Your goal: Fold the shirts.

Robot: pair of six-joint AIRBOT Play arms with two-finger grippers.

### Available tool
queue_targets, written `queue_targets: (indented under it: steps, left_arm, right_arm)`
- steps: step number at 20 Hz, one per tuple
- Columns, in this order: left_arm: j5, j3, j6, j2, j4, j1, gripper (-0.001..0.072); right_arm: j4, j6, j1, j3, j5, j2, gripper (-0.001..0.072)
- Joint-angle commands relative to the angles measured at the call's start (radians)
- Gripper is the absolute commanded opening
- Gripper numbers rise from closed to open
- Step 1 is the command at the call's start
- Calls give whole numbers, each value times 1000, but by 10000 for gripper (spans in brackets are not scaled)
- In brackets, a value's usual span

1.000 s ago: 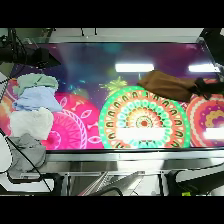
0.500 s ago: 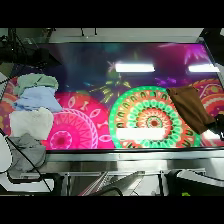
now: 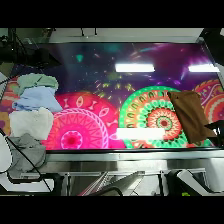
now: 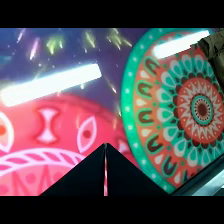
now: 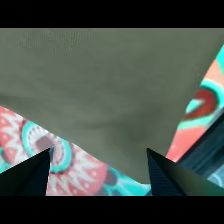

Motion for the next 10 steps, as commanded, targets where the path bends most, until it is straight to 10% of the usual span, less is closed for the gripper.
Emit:
queue_targets:
  steps: [1, 2, 4, 10]
  left_arm:
    - [1, 0, -1, 0, 0, 0, 13]
    - [1, 0, -1, 0, 0, 0, 14]
    - [1, 13, 2, 1, 1, 0, 13]
    - [-13, -80, 10, 100, 0, 26, 12]
  right_arm:
    - [-72, 35, -1, 11, 37, 12, 629]
    - [-62, 34, 0, 35, 58, 12, 602]
    - [47, -14, 14, 105, 133, 10, 120]
    - [220, -19, 388, 279, 157, -8, 22]
